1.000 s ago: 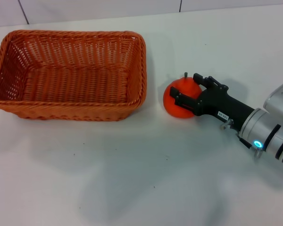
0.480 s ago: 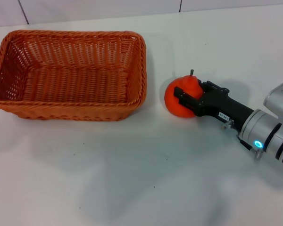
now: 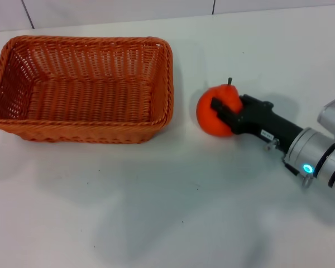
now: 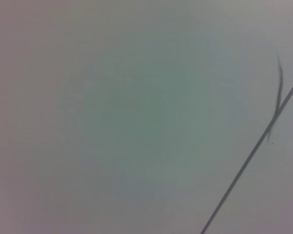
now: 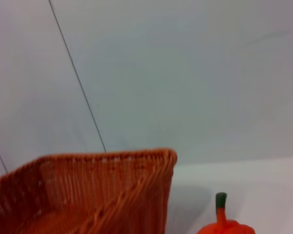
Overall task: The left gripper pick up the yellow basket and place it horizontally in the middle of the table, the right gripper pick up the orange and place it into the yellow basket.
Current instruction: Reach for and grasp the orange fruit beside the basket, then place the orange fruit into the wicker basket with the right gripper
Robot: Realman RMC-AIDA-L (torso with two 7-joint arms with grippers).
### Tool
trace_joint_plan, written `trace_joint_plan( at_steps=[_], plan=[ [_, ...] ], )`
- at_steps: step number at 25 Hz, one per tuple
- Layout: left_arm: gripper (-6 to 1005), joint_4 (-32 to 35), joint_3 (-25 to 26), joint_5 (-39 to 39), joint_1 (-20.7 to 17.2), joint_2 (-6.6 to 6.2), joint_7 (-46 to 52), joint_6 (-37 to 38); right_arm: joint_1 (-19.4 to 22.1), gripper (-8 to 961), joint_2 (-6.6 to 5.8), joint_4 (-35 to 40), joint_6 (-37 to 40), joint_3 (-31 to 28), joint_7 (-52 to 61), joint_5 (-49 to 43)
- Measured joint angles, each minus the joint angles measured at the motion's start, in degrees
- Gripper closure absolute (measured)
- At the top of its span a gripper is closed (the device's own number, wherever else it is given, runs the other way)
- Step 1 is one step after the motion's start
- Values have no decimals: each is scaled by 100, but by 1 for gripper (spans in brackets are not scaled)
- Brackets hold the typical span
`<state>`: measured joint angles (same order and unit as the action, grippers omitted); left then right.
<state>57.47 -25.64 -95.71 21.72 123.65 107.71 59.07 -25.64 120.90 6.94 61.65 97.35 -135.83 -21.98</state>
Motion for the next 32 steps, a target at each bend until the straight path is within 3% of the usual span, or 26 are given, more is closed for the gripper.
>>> trace_joint_plan(
  at_steps=[10,14,26,32],
  plan=[
    [357,-55,315,4,11,-5,-194,-17,180,560,-110,640,1319,-995,-21,449],
    [357,-68,343,6,4,-3,-219,2,86,601,-127,1083,1357,-971,305,349],
    [358,-143,296,9,37,18,-355,119,-1399,658,-89,1215,330,-54,1391,-677],
    [358,-147,215,9,43,18,-451,187,-1754,717,-107,1217,54,55,2094,-1242]
  ],
)
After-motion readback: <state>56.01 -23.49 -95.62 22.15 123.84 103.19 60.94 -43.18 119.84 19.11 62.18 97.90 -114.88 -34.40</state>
